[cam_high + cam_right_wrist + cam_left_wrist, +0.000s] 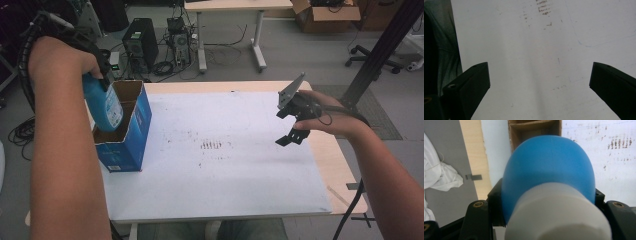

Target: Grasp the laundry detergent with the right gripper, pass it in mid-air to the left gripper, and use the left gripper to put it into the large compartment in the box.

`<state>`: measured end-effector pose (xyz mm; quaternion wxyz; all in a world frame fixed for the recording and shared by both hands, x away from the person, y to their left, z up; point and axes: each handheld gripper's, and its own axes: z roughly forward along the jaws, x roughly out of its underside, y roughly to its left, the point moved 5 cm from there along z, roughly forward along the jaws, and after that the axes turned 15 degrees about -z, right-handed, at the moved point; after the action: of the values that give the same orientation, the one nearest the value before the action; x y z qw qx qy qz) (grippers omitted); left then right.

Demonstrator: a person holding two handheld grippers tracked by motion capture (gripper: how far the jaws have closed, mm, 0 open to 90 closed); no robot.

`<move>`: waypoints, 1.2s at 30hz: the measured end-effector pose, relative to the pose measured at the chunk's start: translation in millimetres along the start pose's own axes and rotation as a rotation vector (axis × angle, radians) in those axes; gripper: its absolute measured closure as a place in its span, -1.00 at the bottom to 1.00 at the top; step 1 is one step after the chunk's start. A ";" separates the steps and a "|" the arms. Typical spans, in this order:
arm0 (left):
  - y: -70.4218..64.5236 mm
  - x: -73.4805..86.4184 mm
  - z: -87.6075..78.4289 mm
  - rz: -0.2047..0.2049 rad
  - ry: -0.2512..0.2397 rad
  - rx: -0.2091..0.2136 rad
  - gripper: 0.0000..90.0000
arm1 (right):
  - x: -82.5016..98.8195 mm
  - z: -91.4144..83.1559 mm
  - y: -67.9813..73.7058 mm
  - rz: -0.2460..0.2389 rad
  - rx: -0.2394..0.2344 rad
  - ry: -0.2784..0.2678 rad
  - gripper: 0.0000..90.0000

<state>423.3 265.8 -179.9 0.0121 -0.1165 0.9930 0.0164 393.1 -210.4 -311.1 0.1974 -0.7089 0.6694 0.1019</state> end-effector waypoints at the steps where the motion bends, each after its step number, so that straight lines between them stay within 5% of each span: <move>1: 0.1 -0.2 2.2 -0.002 0.001 0.003 -0.15 | -0.1 0.1 -0.1 -0.004 -0.001 0.003 -0.93; 36: 7.0 -1.2 93.7 -0.010 0.045 -0.007 -0.15 | -0.7 5.7 5.2 0.001 -0.011 0.010 -0.93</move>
<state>424.7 276.2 -273.3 -0.0104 -0.1216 0.9924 0.0171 388.5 -207.5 -316.8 0.1902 -0.7102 0.6700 0.1020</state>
